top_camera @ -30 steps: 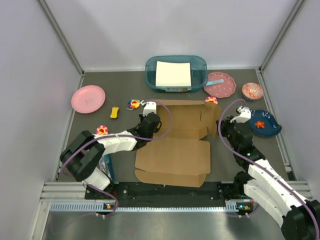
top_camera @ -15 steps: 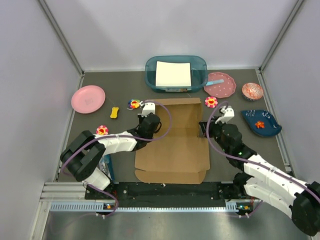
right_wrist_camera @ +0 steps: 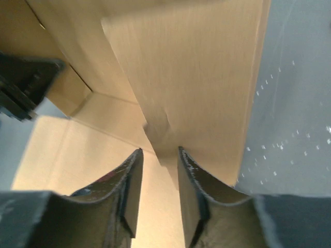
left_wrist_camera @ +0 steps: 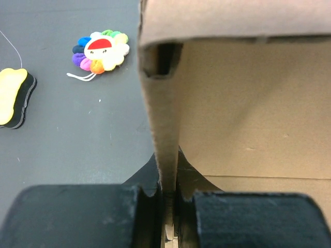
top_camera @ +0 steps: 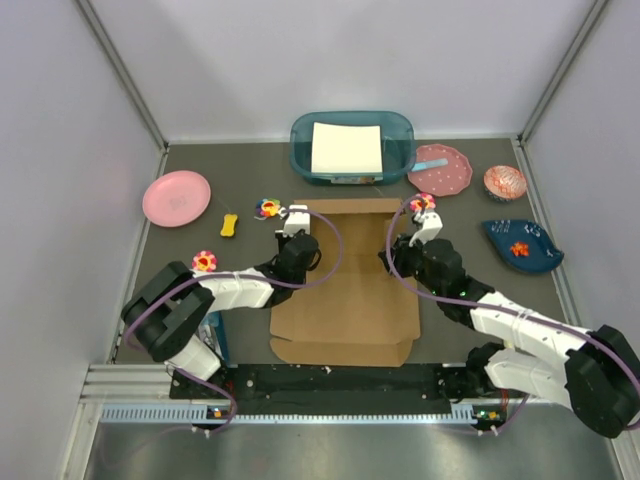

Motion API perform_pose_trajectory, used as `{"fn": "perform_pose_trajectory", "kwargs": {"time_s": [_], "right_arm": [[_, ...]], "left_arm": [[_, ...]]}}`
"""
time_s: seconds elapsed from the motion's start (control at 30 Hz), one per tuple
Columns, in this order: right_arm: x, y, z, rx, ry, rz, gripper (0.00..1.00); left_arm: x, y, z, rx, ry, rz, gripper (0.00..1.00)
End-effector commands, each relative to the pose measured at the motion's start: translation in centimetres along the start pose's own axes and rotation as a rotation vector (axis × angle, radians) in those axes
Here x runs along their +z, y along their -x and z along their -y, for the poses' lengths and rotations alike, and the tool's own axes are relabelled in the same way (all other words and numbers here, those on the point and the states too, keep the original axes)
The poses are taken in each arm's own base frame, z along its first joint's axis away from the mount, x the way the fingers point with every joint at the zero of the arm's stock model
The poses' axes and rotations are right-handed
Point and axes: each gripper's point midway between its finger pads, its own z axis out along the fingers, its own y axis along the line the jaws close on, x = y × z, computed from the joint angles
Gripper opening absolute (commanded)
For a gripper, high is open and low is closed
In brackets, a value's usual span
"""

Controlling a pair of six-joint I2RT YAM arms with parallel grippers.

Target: Fold the paper box

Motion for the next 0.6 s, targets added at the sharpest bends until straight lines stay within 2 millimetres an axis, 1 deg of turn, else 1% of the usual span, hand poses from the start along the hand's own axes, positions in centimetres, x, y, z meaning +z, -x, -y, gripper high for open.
{"fn": "perform_pose_trajectory", "kwargs": {"time_s": [0.0,0.03,0.07,0.13,0.2,0.27,0.3,0.4,0.43,0.5,0.53,0.57], "right_arm": [[-1.0,-2.1,0.9,-0.054,-0.042,-0.106,0.37],[-1.1,-1.8,1.1,-0.058,-0.054,-0.097,0.4],[-1.4,-1.9,1.3,-0.063,-0.067,-0.108,0.45],[-1.9,-0.9,1.2,-0.075,-0.068,-0.082,0.48],[-2.6,-0.3,1.2,-0.085,-0.068,-0.073,0.52],[-3.2,0.6,0.7,-0.086,-0.051,-0.054,0.55],[-3.9,1.6,0.2,-0.089,-0.032,-0.021,0.56],[-5.2,2.9,-0.4,-0.105,-0.007,0.003,0.6],[-6.1,4.6,-1.0,-0.105,0.01,0.055,0.6],[-7.1,6.0,-1.1,-0.118,0.004,0.095,0.61],[-8.3,7.9,-1.1,-0.113,-0.012,0.152,0.61],[-8.9,8.9,-1.0,-0.113,-0.024,0.186,0.62]], "left_arm": [[-0.2,-1.7,0.0,0.067,-0.02,-0.033,0.0],[-0.2,-1.8,0.0,0.068,-0.02,-0.033,0.0],[-0.2,-1.8,0.0,0.068,-0.019,-0.032,0.0],[-0.1,-1.8,0.0,0.07,-0.017,-0.032,0.0],[-0.2,-1.7,-0.1,0.074,-0.015,-0.029,0.0],[-0.1,-1.8,-0.1,0.076,-0.013,-0.029,0.0],[-0.1,-1.7,-0.2,0.08,-0.012,-0.028,0.0],[-0.1,-1.7,-0.2,0.083,-0.01,-0.027,0.0],[-0.1,-1.8,-0.2,0.085,-0.012,-0.028,0.0],[-0.1,-1.8,-0.2,0.086,-0.011,-0.028,0.0],[-0.1,-1.8,-0.2,0.086,-0.011,-0.027,0.0],[-0.1,-1.7,-0.2,0.085,-0.011,-0.026,0.0]]}}
